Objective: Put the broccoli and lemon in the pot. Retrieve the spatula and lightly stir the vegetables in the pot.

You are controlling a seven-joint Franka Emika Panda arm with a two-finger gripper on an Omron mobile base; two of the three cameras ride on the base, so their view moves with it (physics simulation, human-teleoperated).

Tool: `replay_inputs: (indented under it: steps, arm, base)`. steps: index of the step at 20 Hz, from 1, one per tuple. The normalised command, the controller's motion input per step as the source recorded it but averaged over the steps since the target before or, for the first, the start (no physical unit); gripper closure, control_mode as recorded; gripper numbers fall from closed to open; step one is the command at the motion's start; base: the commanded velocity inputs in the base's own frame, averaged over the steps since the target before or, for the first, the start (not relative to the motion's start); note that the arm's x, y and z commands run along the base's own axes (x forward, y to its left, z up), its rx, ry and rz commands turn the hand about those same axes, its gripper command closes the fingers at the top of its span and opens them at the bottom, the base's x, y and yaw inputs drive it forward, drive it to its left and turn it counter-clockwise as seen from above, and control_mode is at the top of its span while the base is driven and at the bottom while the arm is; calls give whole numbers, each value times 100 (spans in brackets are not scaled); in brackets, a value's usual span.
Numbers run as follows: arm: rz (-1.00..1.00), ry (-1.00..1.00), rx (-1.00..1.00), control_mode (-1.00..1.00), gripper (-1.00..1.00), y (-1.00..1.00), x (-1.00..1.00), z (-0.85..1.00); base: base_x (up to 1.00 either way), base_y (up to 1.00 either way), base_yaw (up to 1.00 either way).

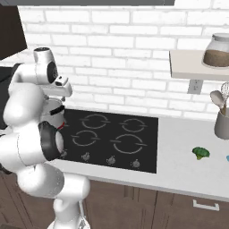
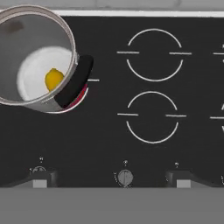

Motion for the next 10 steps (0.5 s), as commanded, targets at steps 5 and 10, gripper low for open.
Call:
replay_inputs:
  steps: [5, 10]
  arm:
    - [-27, 1, 0, -100, -100, -100, -60, -2]
    - [-24, 0, -1, -100, -100, -100, -68, -11]
  base:
    - [0, 0, 0]
    - [0, 0, 0]
